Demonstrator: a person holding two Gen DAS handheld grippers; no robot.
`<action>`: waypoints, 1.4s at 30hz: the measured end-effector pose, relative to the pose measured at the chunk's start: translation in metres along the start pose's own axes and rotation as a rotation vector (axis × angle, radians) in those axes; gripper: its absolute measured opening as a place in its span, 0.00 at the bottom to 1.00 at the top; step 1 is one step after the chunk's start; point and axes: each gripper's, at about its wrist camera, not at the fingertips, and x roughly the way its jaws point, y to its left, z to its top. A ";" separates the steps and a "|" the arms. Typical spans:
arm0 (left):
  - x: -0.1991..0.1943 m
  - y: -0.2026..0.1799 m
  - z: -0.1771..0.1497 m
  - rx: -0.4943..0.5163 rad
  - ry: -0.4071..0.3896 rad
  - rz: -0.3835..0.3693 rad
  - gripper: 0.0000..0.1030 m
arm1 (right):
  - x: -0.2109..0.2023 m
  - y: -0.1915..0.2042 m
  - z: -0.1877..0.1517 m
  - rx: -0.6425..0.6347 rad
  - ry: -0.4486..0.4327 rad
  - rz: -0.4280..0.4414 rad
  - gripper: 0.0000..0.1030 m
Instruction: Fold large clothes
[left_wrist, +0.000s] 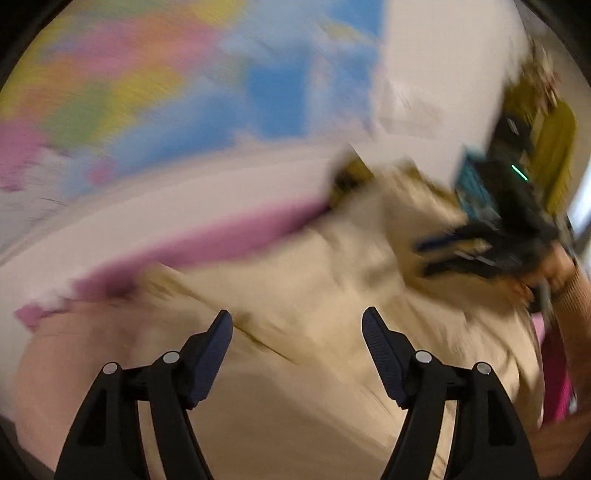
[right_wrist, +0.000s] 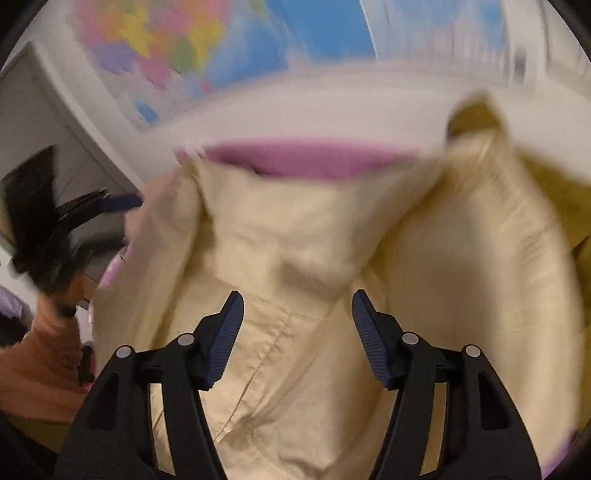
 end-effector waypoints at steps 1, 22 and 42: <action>0.017 -0.006 -0.003 0.016 0.054 -0.035 0.68 | 0.012 -0.005 0.002 0.028 0.022 0.018 0.57; 0.062 0.145 0.058 -0.450 -0.026 0.111 0.70 | -0.045 -0.029 0.088 0.144 -0.366 -0.003 0.65; -0.013 -0.072 -0.111 0.075 0.127 0.020 0.83 | -0.122 -0.058 -0.212 0.156 -0.231 -0.141 0.14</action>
